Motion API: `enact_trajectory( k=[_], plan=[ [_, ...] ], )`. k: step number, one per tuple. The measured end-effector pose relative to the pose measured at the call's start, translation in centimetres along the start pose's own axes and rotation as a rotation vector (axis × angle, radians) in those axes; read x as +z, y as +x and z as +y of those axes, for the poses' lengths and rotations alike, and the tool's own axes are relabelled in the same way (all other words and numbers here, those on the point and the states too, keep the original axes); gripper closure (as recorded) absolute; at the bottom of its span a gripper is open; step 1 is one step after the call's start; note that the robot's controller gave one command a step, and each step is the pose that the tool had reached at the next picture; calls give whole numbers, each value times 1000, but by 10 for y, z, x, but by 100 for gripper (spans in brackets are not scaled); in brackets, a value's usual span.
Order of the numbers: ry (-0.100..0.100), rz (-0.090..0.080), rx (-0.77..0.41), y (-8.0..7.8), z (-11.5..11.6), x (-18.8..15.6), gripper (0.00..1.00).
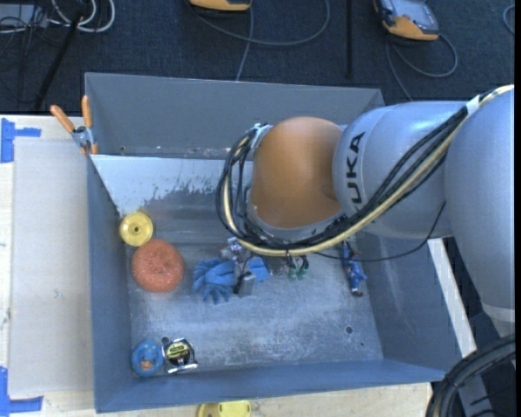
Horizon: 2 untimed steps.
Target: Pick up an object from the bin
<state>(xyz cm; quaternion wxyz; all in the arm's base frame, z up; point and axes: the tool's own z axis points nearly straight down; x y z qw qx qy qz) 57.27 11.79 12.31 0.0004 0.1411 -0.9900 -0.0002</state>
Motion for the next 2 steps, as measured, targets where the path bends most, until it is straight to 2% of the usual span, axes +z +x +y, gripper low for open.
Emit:
enact_trajectory(
  k=[2],
  plan=[
    [0,0,1,0,1,-29,100]
  ],
)
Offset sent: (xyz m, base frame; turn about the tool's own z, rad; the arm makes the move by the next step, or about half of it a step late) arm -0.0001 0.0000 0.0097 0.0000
